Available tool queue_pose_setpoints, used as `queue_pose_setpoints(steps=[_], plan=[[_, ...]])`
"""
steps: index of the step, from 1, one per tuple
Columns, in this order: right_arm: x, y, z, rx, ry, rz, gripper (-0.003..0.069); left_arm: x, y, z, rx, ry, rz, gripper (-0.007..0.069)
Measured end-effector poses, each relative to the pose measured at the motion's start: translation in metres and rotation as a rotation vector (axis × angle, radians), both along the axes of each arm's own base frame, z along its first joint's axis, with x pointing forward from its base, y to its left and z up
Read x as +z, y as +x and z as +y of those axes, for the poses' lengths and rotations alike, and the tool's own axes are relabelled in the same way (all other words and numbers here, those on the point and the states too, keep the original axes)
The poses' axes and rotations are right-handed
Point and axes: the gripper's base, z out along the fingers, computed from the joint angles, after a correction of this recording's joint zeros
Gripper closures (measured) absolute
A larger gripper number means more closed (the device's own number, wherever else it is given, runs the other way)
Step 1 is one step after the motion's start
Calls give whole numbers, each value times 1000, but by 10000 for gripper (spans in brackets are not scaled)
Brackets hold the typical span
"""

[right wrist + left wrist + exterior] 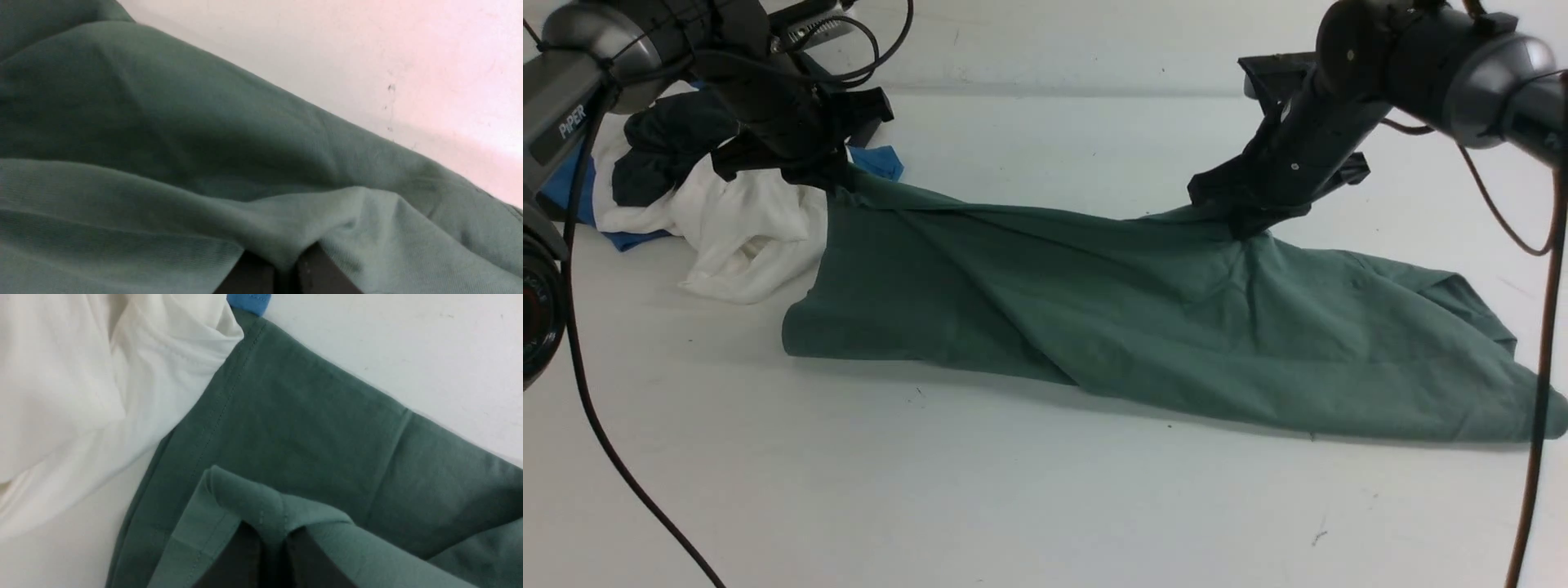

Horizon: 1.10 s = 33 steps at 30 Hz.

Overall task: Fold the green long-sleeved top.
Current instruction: Use both arms to drag the lower edge of the fabric forward and fold it over the upper edge

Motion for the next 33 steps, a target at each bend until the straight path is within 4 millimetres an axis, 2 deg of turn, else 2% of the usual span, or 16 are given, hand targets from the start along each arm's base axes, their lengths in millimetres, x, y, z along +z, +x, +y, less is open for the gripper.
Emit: queue_pose_setpoints(steps=[5, 10, 11, 14, 16, 18, 21, 22, 23, 25, 26, 28, 30, 31, 32, 33], plan=[[-13, 7, 1, -51, 20, -18, 657, -9, 4, 0, 7, 0, 2, 543], [-18, 14, 2, -80, 37, -61, 634, -9, 9, 3, 12, 36, -37, 348], [-18, 15, 2, -81, 39, -67, 628, -9, 9, 3, 11, 39, -37, 348], [-13, 19, 0, -96, 32, -126, 548, 14, 11, 8, 0, 102, -79, 251], [-6, 20, -2, -112, 17, -137, 484, 34, 7, 10, -38, 152, -91, 241], [3, 18, -4, -130, 1, -125, 417, 50, 2, 11, -90, 187, -96, 263], [30, 11, -10, -145, -46, -107, 305, 76, -9, 10, -193, 240, -125, 368], [33, 12, -10, -145, -47, -114, 298, 78, -10, 9, -207, 247, -129, 377], [47, 6, -13, -148, -79, -94, 257, 85, -14, 7, -254, 269, -148, 451], [67, 2, -16, -115, -109, -108, 224, 86, -18, 4, -307, 284, -144, 564], [68, 1, -16, -115, -109, -107, 224, 85, -18, 4, -311, 285, -141, 571], [81, -3, -18, -66, -136, -129, 238, 71, -23, 0, -367, 286, -88, 617], [85, -11, -20, -53, -137, -118, 309, 52, -34, 1, -410, 294, -2, 629], [85, -12, -21, -52, -136, -115, 317, 50, -35, 1, -413, 294, 7, 629], [87, -22, -26, -59, -127, -89, 391, 36, -46, 3, -426, 301, 77, 629], [87, -23, -27, -60, -127, -86, 401, 32, -49, 3, -428, 300, 93, 629]])
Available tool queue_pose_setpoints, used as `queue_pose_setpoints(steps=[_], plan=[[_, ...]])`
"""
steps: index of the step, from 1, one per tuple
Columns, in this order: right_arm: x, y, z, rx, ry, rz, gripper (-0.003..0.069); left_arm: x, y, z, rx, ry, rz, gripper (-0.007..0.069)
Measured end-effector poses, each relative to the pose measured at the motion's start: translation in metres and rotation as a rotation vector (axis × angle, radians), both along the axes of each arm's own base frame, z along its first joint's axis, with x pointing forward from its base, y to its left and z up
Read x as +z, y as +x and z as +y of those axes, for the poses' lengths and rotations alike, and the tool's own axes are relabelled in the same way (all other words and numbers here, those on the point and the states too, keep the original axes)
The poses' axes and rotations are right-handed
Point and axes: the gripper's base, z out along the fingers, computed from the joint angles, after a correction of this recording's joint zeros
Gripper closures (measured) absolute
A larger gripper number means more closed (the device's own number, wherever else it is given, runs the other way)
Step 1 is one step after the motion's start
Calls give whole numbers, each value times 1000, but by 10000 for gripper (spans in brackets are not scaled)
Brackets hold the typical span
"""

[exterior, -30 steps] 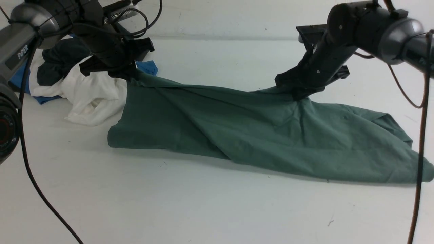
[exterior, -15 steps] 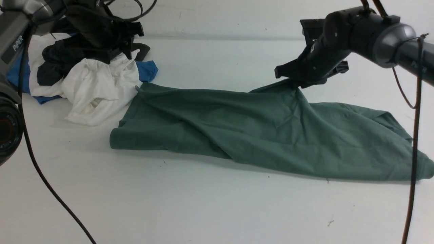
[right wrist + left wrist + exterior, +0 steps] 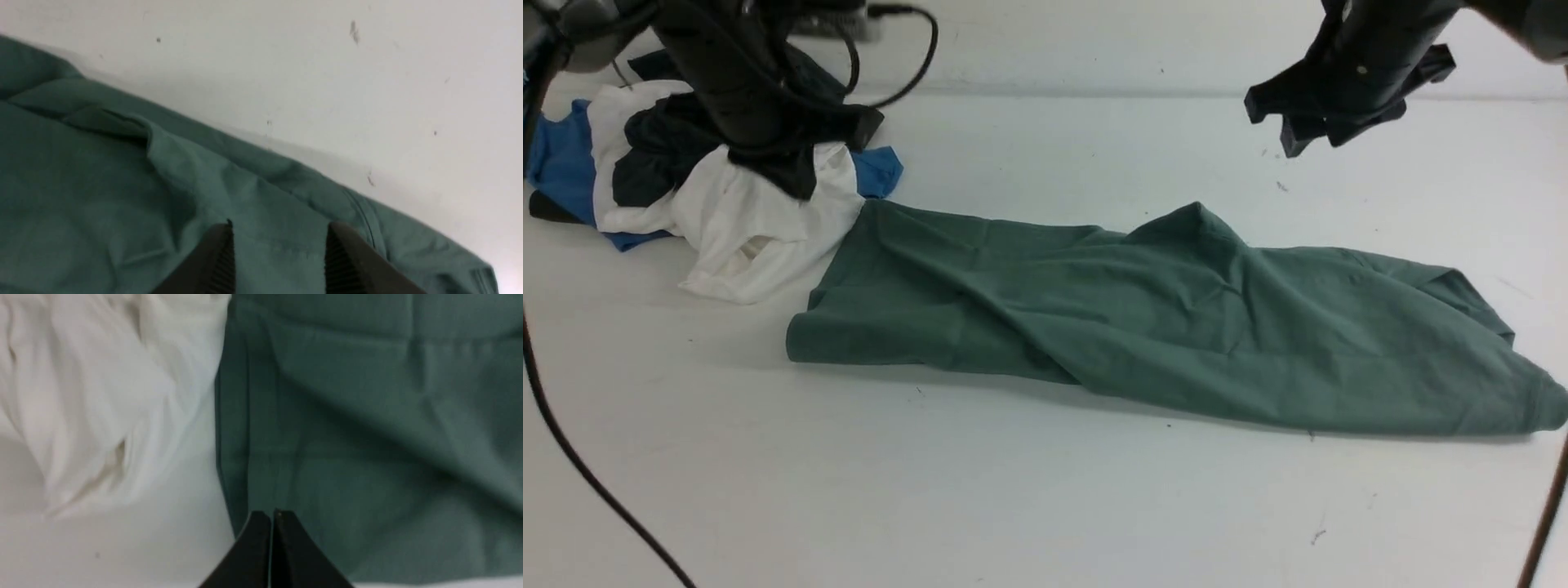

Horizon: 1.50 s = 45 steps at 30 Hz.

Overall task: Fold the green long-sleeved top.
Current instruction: Use both arms to drag the lower edge of the fabric forward and fold it over the upper edge

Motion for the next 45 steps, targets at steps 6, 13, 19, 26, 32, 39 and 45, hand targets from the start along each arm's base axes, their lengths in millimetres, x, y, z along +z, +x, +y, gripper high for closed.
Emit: queue_pose_setpoints(steps=[6, 13, 19, 26, 32, 39, 45], plan=[[9, -53, -39, -57, -4, 87, 653, -27, -13, 3, -6, 19, 107, 613], [-9, -85, -107, -245, 93, 197, 674, -60, -4, -3, -10, 14, 179, 377], [-54, -107, -153, -407, 137, 355, 673, -90, 2, -4, -9, 8, 244, 104], [-78, -123, -172, -504, 105, 435, 655, -116, 5, -5, -7, 12, 300, 55], [-80, -126, -189, -564, 142, 410, 518, -126, 7, -8, -1, -19, 322, 178], [-77, -114, -188, -534, 254, 288, 209, -127, 7, -11, -18, -42, 327, 521], [-96, -102, -190, -523, 256, 278, 69, -124, 7, -11, -28, -41, 317, 587]])
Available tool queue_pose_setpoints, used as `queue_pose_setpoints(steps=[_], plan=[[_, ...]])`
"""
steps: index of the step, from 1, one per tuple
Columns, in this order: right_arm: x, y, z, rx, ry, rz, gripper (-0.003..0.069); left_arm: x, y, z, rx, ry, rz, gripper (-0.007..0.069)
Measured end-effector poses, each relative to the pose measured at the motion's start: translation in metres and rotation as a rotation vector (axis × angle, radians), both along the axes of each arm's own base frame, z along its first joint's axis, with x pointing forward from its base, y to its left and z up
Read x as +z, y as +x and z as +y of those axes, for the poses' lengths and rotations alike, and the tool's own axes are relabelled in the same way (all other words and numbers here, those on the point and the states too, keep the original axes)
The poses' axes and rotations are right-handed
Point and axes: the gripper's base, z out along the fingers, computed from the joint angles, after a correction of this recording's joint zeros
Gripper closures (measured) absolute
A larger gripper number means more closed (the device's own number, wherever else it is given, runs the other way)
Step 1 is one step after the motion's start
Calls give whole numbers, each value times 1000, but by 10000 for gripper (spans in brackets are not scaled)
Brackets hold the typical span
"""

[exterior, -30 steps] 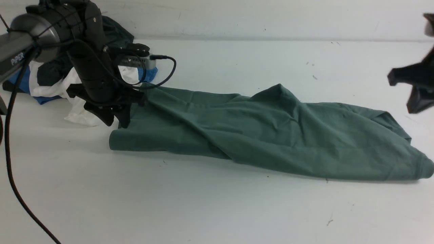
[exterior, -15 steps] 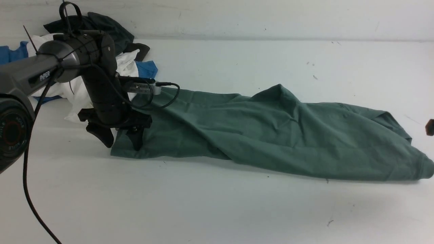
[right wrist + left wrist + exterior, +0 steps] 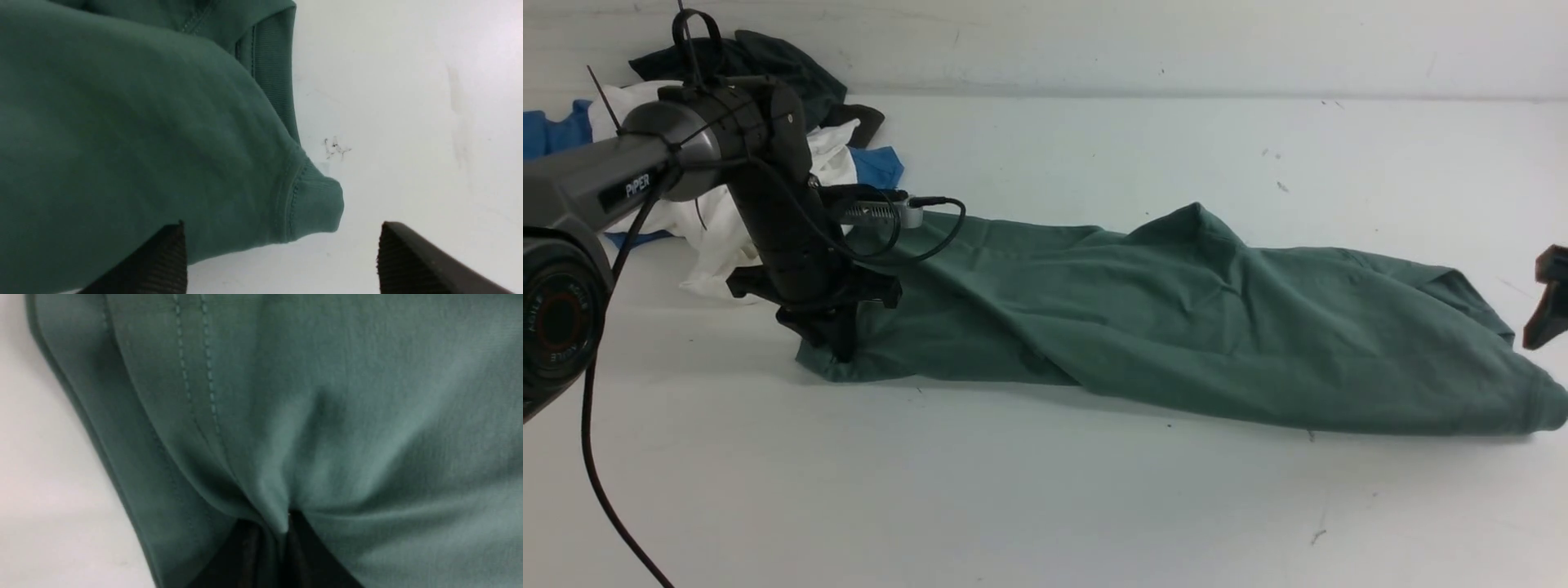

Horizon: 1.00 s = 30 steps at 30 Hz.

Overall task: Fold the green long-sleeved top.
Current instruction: Use both arms to drag the lower edge of the fabric forward and fold it over the upper edge

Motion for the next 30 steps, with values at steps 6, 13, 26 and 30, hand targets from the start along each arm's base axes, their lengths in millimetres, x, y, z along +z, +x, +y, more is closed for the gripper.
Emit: queue_pose_setpoints(steps=[6, 13, 26, 30], plan=[[-43, 11, 0, 4, 64, 88, 118, 14, 0, 1, -3, 3, -35, 587], [-52, 15, 4, 44, 114, 88, 529, 42, -5, 2, -5, 3, -95, 587], [7, -101, 24, 36, 3, 171, 612, 70, -132, 18, 64, 64, 29, 587], [11, -145, 35, 33, -16, 153, 612, 64, -183, 24, 80, 79, 96, 587]])
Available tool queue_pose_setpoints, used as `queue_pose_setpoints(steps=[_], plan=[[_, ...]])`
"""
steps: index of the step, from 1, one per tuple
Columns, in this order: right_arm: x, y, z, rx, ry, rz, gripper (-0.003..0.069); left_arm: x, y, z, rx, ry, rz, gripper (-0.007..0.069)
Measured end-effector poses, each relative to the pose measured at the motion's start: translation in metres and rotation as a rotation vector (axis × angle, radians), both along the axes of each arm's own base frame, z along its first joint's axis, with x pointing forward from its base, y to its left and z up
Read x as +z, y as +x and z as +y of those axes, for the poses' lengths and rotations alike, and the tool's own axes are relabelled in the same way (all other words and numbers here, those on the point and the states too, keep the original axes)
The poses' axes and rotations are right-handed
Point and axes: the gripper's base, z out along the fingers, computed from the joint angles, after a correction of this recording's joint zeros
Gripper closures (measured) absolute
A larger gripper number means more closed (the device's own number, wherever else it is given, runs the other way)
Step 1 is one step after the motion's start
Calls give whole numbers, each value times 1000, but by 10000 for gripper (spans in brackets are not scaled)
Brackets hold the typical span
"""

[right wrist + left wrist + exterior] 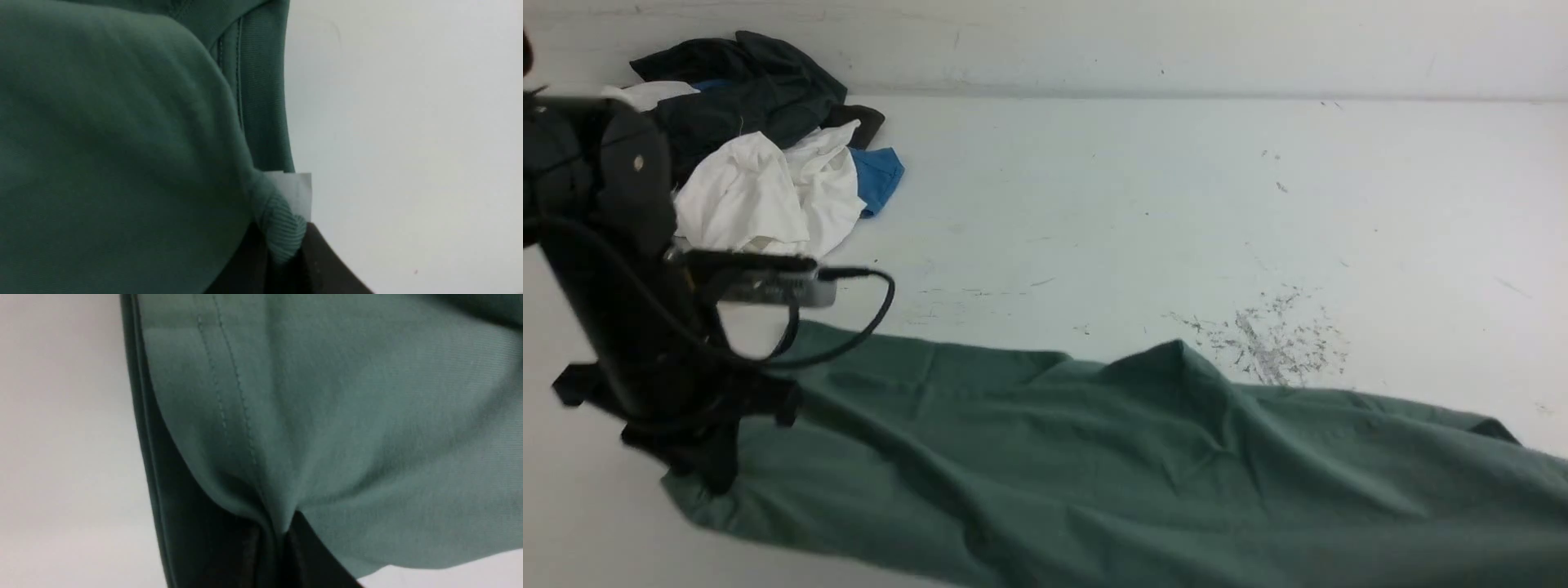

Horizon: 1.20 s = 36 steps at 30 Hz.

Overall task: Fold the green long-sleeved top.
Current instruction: Use both arms to drag the lower edge of the fabric forward and fold it over the upper edge

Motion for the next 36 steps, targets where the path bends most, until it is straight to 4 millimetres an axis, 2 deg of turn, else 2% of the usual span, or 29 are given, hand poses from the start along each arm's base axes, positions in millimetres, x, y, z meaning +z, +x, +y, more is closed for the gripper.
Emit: queue_pose_setpoints(steps=[3, 4, 5, 9, 13, 16, 17, 18, 19, 20, 22, 23, 26, 27, 31, 33, 36], plan=[[1, -23, 5, 6, -22, -20, 612, -5, -28, 4, 9, 8, 34, 587], [0, -24, 5, 5, -23, -18, 612, -5, -30, 4, 9, 8, 36, 587], [1, -30, 5, 9, -38, -23, 612, -7, -41, 5, 13, 9, 46, 587], [0, -31, 5, 8, -46, -27, 611, -8, -48, 6, 12, 14, 50, 582], [0, -31, 4, 11, -57, -30, 582, -8, -48, 8, 32, 32, 45, 515], [0, -31, 2, 11, -78, -23, 490, -7, -48, 10, 37, 50, 41, 387], [0, -31, 2, 9, -79, -22, 483, -7, -48, 10, 37, 50, 41, 379], [0, -32, 2, -2, -85, -13, 422, -5, -46, 10, 33, 60, 28, 330], [0, -32, 2, -4, -84, -12, 414, -4, -46, 11, 32, 61, 27, 316], [0, -34, 1, -18, -87, 4, 333, 1, -43, 11, 31, 64, 2, 268], [1, -35, 1, -23, -86, 19, 293, 6, -41, 11, 29, 66, -20, 245], [4, -35, 1, -31, -84, 25, 242, 13, -38, 11, 30, 62, -50, 231], [16, -29, -1, -40, -92, -5, 168, 30, -32, 10, 32, 53, -118, 222], [27, -23, -2, -43, -96, -46, 132, 42, -27, 9, 35, 47, -163, 218], [44, -14, 3, -46, -33, -127, 110, 53, -21, 9, 70, 40, -208, 218], [52, -7, 14, 8, 60, -192, 106, 48, -11, 7, 121, 34, -233, 218], [56, -1, 28, 105, 118, -246, 106, 31, 6, 5, 142, 31, -243, 218]])
